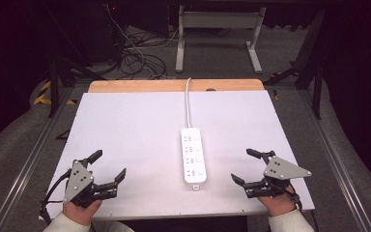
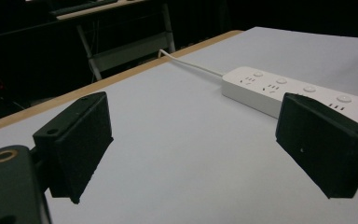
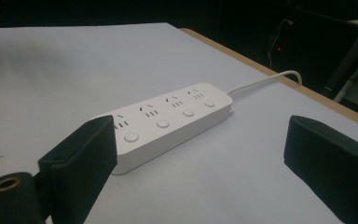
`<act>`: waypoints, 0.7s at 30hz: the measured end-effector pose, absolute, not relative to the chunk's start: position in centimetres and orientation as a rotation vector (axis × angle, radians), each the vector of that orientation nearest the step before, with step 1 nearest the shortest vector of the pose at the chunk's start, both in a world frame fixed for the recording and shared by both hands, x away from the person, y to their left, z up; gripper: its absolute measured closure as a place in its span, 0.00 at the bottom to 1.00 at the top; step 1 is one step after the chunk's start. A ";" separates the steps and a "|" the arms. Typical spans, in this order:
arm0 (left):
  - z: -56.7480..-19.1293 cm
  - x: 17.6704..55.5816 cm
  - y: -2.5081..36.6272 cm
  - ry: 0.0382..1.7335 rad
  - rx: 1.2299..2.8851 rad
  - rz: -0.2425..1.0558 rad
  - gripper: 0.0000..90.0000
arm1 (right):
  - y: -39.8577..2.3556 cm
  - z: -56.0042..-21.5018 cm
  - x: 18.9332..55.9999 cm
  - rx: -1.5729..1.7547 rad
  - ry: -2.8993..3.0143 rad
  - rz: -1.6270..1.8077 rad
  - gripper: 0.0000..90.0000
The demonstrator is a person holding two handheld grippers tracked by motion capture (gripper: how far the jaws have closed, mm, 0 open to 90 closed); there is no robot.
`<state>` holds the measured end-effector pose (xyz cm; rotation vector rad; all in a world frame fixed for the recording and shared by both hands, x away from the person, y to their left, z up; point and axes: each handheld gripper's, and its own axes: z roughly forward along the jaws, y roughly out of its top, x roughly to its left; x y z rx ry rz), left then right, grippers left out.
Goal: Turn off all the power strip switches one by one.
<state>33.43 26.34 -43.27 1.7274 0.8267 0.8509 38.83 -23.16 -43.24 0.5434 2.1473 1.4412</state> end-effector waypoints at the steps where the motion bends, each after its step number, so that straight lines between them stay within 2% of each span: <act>1: -43.2 33.5 26.4 0.823 1.729 0.856 0.13 | -23.1 -43.2 38.8 0.541 2.148 1.435 0.11; 21: -43.2 33.1 26.3 0.831 1.713 0.894 0.12 | -23.2 -42.5 39.2 0.571 2.184 1.492 0.07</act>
